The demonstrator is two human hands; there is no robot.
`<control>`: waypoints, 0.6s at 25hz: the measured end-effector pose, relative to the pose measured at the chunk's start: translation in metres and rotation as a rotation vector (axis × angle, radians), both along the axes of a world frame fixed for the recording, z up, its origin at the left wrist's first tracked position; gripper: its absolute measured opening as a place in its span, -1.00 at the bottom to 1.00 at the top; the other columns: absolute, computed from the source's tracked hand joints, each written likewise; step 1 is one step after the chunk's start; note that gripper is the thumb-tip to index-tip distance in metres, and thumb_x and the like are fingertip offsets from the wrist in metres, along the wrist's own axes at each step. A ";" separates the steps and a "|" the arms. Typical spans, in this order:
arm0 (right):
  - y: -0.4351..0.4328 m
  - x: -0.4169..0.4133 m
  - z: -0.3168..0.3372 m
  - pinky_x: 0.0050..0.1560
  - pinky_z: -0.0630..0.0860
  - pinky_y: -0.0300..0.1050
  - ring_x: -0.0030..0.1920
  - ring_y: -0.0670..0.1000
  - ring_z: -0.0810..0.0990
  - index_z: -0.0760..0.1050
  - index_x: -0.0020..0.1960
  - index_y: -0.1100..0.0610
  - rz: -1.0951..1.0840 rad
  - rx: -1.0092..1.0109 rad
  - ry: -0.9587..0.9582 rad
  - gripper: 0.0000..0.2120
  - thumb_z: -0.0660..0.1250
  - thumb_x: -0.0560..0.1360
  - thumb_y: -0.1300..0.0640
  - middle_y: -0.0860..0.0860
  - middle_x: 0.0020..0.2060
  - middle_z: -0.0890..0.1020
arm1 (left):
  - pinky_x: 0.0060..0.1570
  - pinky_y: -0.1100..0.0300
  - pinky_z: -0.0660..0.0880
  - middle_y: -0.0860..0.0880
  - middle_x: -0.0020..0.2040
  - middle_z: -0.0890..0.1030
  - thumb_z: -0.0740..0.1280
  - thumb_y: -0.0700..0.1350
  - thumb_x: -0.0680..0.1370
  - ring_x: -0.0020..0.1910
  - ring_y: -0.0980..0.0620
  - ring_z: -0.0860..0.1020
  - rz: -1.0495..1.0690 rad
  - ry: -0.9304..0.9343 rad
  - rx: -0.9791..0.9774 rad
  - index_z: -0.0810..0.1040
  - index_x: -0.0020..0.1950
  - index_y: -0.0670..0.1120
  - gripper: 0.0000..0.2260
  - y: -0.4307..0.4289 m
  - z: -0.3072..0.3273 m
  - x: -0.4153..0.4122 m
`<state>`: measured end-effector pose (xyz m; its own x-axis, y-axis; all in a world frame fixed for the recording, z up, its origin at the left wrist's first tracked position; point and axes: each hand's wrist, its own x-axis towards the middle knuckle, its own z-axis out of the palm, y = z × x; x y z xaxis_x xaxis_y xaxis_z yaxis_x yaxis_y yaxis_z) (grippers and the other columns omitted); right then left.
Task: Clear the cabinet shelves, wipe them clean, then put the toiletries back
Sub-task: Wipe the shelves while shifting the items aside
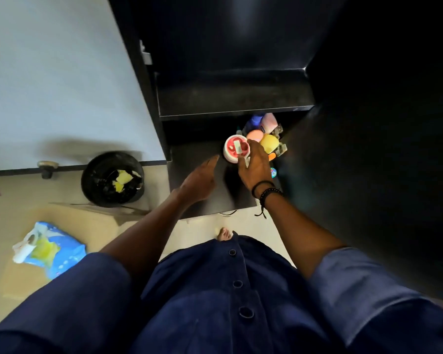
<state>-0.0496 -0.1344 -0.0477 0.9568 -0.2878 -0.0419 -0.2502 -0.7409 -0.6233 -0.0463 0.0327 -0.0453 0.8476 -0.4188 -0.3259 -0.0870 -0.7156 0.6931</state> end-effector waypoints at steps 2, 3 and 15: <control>-0.023 0.013 0.006 0.38 0.33 0.01 0.30 0.22 0.44 0.39 0.33 0.28 -0.007 0.004 -0.027 -0.58 0.29 0.50 0.20 0.23 0.28 0.49 | 0.43 0.19 0.09 -0.29 0.45 0.30 0.17 -0.35 0.53 0.45 -0.19 0.29 -0.006 -0.069 -0.038 0.22 0.45 -0.32 -0.53 -0.028 0.000 0.015; -0.032 0.019 0.007 0.36 0.32 -0.02 0.29 0.21 0.45 0.40 0.32 0.27 -0.004 -0.007 -0.057 -0.59 0.30 0.50 0.20 0.21 0.27 0.50 | 0.42 0.15 0.13 -0.35 0.39 0.35 0.20 -0.34 0.53 0.40 -0.25 0.34 -0.001 -0.118 -0.061 0.27 0.41 -0.37 -0.55 -0.039 -0.001 0.021; -0.092 0.079 0.022 0.19 0.41 -0.04 0.21 0.22 0.46 0.44 0.26 0.23 0.069 -0.168 0.226 -0.68 0.21 0.55 0.13 0.24 0.19 0.44 | 0.08 -0.03 0.44 -0.31 0.10 0.59 0.17 -0.11 0.44 0.08 -0.29 0.55 -0.118 -0.315 0.091 0.53 0.16 -0.29 -0.60 -0.129 0.020 0.090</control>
